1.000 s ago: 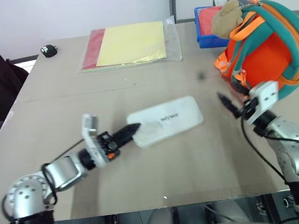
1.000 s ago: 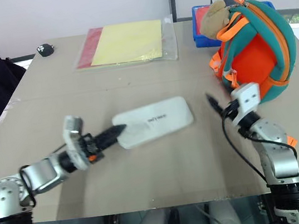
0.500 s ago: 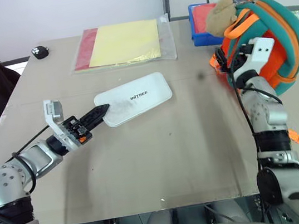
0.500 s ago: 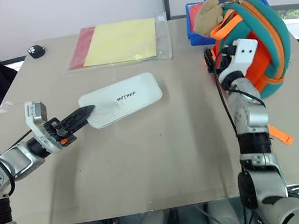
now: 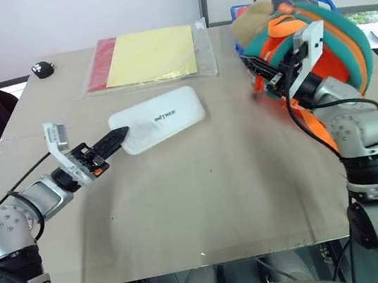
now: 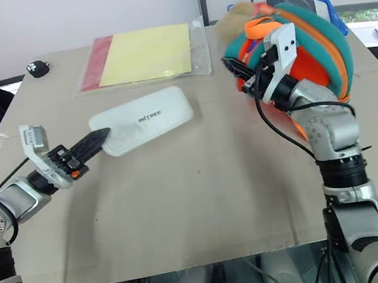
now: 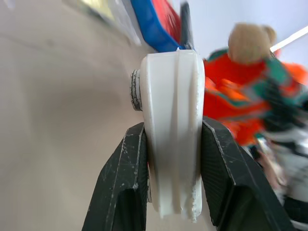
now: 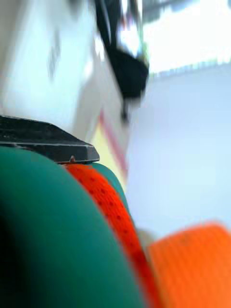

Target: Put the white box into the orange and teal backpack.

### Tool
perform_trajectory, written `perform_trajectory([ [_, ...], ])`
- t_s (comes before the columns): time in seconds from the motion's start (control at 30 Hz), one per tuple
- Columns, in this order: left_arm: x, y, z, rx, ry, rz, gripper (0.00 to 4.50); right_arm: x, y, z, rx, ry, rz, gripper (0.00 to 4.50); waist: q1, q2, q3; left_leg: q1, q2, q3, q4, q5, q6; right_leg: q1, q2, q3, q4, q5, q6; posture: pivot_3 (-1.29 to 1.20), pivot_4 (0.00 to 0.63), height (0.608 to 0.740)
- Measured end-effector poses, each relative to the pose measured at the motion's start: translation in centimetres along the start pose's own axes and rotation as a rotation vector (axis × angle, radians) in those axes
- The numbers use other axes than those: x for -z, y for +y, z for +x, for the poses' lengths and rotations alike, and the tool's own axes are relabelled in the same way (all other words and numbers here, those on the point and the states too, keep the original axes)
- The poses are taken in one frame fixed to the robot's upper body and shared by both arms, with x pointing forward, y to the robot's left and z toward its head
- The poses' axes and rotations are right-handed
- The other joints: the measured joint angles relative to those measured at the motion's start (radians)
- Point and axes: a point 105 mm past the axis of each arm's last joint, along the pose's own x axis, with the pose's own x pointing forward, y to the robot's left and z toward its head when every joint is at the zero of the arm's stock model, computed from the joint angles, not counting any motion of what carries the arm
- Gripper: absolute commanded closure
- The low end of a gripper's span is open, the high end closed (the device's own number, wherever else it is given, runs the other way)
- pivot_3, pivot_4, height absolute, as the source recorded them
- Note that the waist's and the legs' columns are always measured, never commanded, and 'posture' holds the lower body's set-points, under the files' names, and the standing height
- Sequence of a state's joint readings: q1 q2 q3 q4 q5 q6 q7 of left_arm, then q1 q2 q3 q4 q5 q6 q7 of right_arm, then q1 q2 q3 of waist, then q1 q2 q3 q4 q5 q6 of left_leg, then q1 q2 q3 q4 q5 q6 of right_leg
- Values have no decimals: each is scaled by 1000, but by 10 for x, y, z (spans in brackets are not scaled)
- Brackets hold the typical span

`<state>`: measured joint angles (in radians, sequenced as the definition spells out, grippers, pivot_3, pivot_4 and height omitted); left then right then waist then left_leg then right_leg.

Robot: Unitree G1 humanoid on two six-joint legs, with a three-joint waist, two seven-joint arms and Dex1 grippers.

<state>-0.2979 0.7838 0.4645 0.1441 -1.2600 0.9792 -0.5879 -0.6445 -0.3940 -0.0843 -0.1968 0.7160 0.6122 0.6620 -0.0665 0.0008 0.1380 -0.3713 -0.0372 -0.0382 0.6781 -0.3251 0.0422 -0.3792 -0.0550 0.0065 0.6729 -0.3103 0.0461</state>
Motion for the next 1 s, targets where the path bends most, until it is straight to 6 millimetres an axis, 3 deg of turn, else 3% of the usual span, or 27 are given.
perform_trajectory([
  [0.03, -6, 0, -2, 9, -36, 28, 3450, 0, 21, -10, -119, 52, 72, 4436, 6, 0, 1, -2, 0, 0, 0, 0, 0, -1, 0, 0, -2, 0, 0, 0, 150, 740],
  [0.13, -24, -2, -18, 47, -140, 74, 3450, -8, 56, -40, -306, 147, 198, 4436, 15, -2, 0, -10, 0, -5, 4, 0, 0, -4, -1, -5, -6, 1, -1, 0, 150, 740],
  [0.23, -22, -10, -24, 114, -141, 83, 3450, -8, 55, -55, -272, 163, 252, 4436, 27, -2, 0, -11, 0, -8, 4, 0, 0, -1, -1, -9, -9, 1, -2, 0, 150, 740],
  [0.37, -13, -33, -26, 273, -89, 87, 3450, 16, 40, -74, -131, 237, 280, 4436, 42, -4, 1, -12, -1, -11, 4, 0, 1, 0, -2, -10, -10, 1, -2, 0, 150, 740],
  [0.53, -12, -58, -22, 416, -16, 167, 3450, 23, 35, -70, -66, 210, 272, 4436, 47, -4, 2, -12, -1, -12, 4, 0, 0, 0, -1, -11, -10, 1, -2, 0, 150, 740],
  [0.8, -20, -62, 22, 443, -24, 358, 3450, 28, 50, -62, -88, 199, 291, 4436, 55, -5, 2, -13, -4, -17, 7, 0, 0, 1, -3, -16, -10, 1, -2, 0, 150, 740],
  [1.0, -56, -72, 27, 482, -146, 410, 3450, 33, 53, -66, -75, 201, 326, 4436, 48, -6, 3, -13, -4, -19, 7, 0, 0, 1, -2, -18, -9, 1, -2, 0, 150, 740],
])
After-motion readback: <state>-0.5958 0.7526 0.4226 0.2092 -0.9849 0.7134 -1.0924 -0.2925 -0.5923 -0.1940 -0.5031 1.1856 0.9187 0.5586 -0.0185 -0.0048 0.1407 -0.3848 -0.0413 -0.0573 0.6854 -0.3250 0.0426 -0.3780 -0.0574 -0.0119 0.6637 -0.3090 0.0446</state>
